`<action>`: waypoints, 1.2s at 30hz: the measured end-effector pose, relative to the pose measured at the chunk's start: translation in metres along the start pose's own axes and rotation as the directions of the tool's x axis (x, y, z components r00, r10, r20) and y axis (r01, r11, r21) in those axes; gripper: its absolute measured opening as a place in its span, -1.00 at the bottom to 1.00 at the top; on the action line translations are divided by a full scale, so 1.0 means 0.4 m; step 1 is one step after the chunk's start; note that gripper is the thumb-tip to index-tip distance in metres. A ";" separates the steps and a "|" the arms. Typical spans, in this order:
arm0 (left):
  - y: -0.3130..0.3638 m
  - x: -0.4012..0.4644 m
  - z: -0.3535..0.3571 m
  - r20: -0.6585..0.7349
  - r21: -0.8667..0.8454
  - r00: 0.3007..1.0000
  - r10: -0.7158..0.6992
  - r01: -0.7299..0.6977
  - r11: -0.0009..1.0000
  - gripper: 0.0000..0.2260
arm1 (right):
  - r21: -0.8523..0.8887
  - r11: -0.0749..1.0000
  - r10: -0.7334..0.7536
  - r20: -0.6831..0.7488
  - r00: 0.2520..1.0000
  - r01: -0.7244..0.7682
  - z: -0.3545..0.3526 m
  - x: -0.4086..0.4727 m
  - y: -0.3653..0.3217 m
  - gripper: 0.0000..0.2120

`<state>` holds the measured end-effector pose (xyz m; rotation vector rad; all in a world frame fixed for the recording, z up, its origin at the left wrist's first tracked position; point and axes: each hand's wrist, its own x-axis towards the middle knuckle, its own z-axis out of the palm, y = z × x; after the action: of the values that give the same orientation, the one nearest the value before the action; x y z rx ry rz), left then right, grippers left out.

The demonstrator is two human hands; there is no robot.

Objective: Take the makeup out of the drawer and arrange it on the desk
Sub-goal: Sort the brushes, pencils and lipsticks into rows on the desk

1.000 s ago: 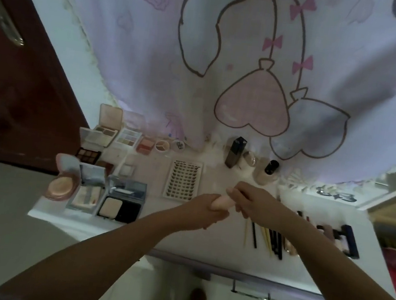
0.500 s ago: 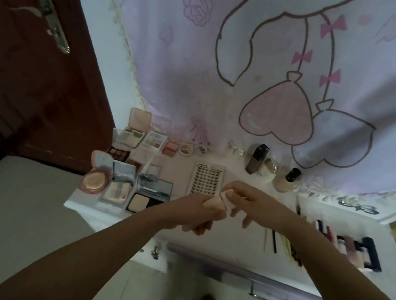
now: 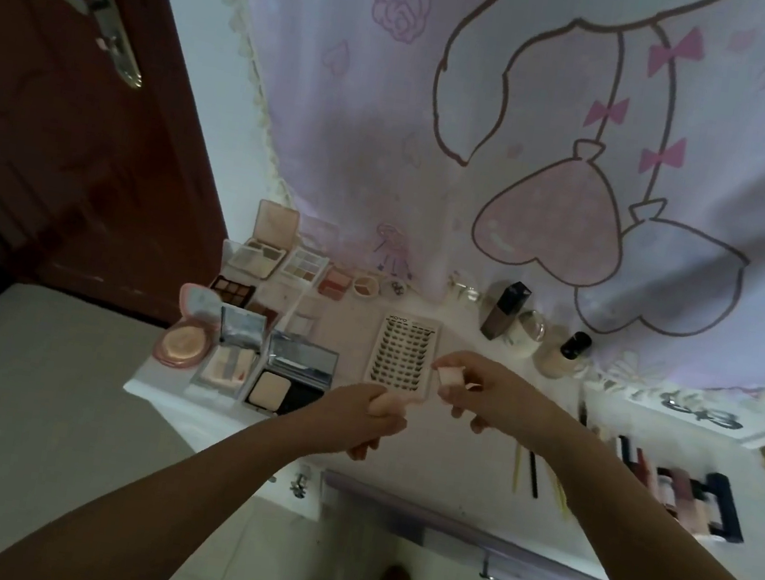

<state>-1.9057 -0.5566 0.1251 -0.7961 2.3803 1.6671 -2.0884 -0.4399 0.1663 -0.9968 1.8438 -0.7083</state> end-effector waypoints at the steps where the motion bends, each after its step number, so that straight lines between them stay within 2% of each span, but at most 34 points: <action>1: -0.019 0.003 0.005 -0.045 0.013 0.998 -0.035 0.035 0.999 -0.82 | 0.039 0.999 0.012 -0.013 1.000 -0.011 0.001 0.007 0.016 -0.75; 5: -0.095 0.031 0.064 -0.207 0.015 0.957 -0.203 0.210 0.978 -0.66 | 0.171 0.975 0.148 -0.003 0.989 -0.145 0.051 0.045 0.099 -0.72; 9: -0.153 0.062 0.116 -0.187 0.091 0.943 -0.277 0.297 0.951 -0.59 | 0.325 0.906 0.288 0.001 0.958 -0.273 0.136 0.085 0.169 -0.70; 11: -0.177 0.078 0.135 -0.237 0.185 0.931 -0.277 0.323 0.928 -0.57 | 0.314 0.904 0.317 -0.037 0.948 -0.290 0.179 0.109 0.187 -0.72; 15: -0.199 0.102 0.161 -0.410 0.393 0.872 -0.267 0.433 0.811 -0.35 | 0.247 0.924 0.342 -0.190 0.920 -0.292 0.243 0.154 0.194 -0.79; 19: -0.197 0.122 0.168 -0.489 0.505 0.854 -0.175 0.441 0.742 -0.40 | 0.323 0.907 0.354 -0.239 0.904 -0.269 0.275 0.176 0.187 -0.87; 23: -0.182 0.110 0.167 -0.517 0.590 0.848 -0.120 0.454 0.668 -0.50 | 0.048 0.964 0.262 -0.303 0.916 -0.260 0.283 0.188 0.191 -0.86; 25: -0.176 0.082 0.165 -0.533 0.662 0.844 -0.050 0.454 0.596 -0.48 | 0.031 0.966 0.253 -0.321 0.913 -0.257 0.280 0.189 0.198 -0.80; 28: -0.189 0.042 0.168 -0.507 0.767 0.855 0.111 0.389 0.509 -0.59 | 0.060 0.968 0.252 -0.296 0.921 -0.245 0.283 0.186 0.203 -0.73; 31: -0.208 0.034 0.163 -0.465 0.795 0.871 0.159 0.331 0.509 -0.58 | -0.018 0.967 0.238 -0.286 0.928 -0.253 0.291 0.194 0.193 -0.71; 36: -0.207 0.064 0.140 -0.535 0.749 0.828 0.166 0.374 0.547 -0.72 | -0.068 0.973 0.194 -0.273 0.942 -0.220 0.303 0.228 0.167 -0.74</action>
<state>-1.8978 -0.5357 0.0245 -1.2559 2.9090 0.0252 -2.0275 -0.4918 0.0210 -0.7812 2.1985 -0.6516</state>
